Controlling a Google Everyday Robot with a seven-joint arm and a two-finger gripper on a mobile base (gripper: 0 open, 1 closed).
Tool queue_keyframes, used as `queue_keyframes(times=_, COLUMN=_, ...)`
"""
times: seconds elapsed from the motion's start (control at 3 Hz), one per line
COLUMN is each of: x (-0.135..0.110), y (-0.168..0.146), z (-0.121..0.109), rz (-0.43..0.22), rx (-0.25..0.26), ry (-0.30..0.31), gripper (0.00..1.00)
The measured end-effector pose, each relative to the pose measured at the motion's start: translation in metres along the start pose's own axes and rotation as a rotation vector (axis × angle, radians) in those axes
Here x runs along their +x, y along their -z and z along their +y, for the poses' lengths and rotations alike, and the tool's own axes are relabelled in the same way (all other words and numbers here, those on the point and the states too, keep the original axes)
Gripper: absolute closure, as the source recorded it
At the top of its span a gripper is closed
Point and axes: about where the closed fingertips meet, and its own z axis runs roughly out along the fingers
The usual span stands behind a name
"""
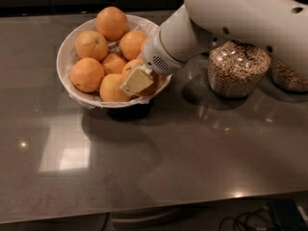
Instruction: Pick orange from white bowl
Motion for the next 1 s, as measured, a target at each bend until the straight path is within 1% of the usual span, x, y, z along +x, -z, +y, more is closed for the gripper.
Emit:
queue_keyframes(times=0.33, x=-0.04, y=0.031, z=0.009, rz=-0.149, rx=-0.04, ry=0.033, gripper=1.0)
queue_keyframes(times=0.67, x=-0.082, y=0.069, z=0.024, rz=-0.311, rx=-0.097, ry=0.085, gripper=1.0)
queue_keyframes(times=1.0, x=-0.091, y=0.073, z=0.03, rz=-0.336, rx=-0.108, ry=0.086, gripper=1.0)
